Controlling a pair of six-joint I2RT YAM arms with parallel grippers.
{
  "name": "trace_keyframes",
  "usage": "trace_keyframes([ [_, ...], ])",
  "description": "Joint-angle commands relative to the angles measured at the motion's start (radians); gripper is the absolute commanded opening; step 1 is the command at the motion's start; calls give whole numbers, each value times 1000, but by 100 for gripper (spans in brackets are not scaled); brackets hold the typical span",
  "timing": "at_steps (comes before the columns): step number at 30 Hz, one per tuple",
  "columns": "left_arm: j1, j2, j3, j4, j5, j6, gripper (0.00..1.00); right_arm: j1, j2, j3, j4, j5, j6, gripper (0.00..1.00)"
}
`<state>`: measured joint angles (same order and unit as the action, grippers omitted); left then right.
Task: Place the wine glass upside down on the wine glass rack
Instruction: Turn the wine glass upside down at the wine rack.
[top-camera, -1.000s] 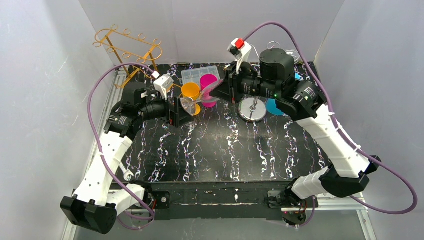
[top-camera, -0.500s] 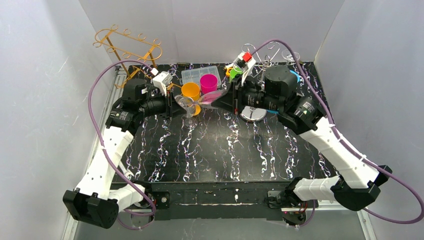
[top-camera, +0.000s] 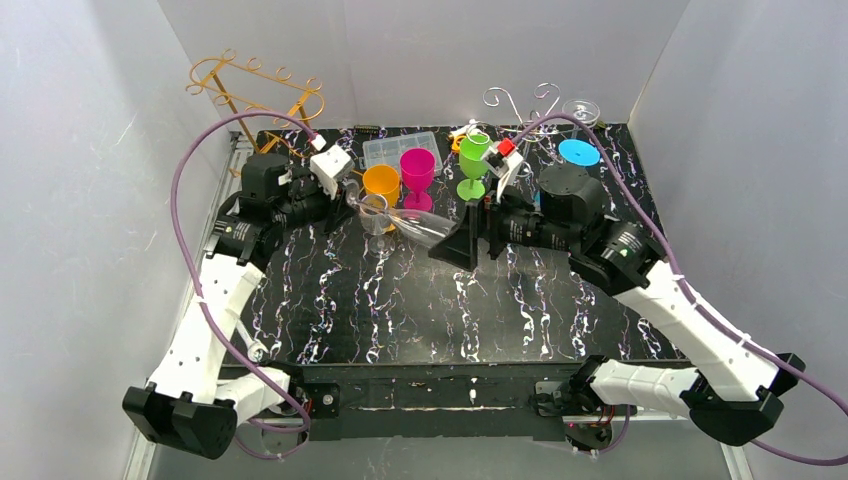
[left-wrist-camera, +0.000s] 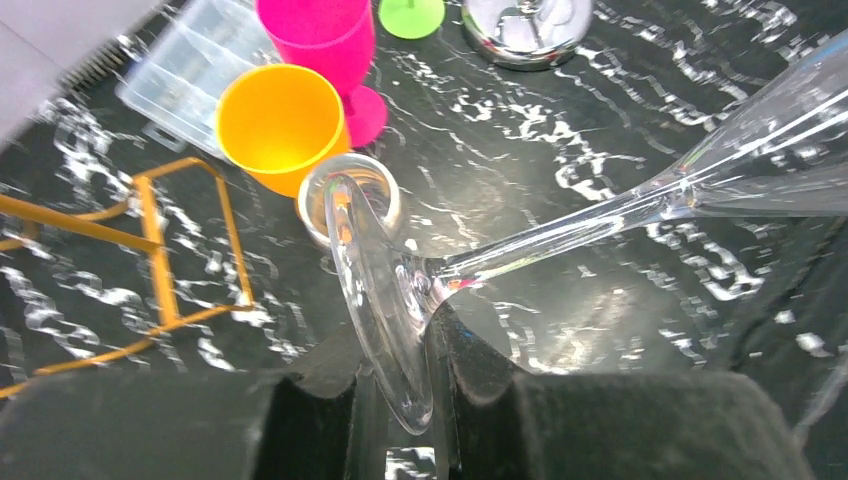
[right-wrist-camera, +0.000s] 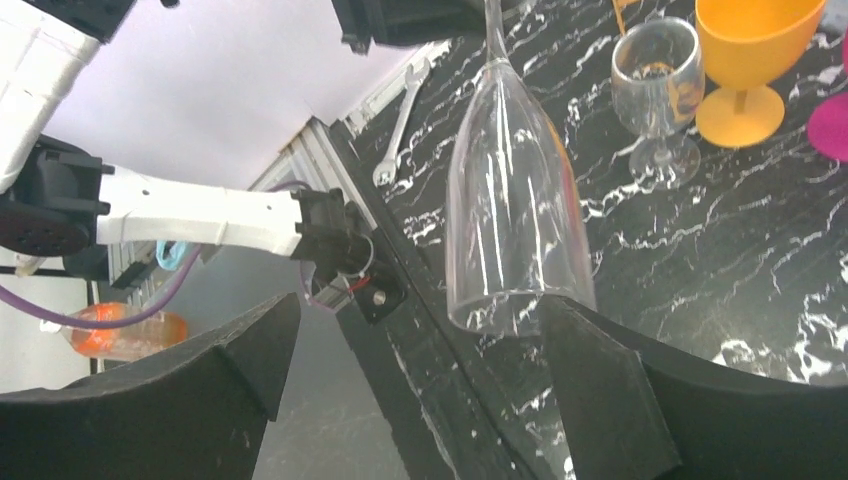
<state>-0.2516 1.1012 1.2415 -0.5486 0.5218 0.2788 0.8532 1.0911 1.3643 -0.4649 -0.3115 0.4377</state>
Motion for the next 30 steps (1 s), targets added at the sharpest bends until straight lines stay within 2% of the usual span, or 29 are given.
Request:
trace_keyframes([
  [1,-16,-68,42,-3,39,296,0,0,-19,93,-110,21,-63,98],
  [6,-16,-106,54,-4,90,484,0,0,9,195,-253,25,-129,98],
  [11,-26,-142,64,17,157,612,0,0,95,262,-208,-56,-126,98],
  [13,-41,-156,67,29,165,653,0,2,141,271,-165,-106,-97,98],
  [17,-62,-177,60,70,156,709,0,24,161,185,4,-134,-30,98],
  [21,-66,-179,52,71,143,772,0,45,180,138,78,-150,-8,98],
  [30,-79,-165,41,110,90,807,0,159,190,-20,296,-58,42,98],
])
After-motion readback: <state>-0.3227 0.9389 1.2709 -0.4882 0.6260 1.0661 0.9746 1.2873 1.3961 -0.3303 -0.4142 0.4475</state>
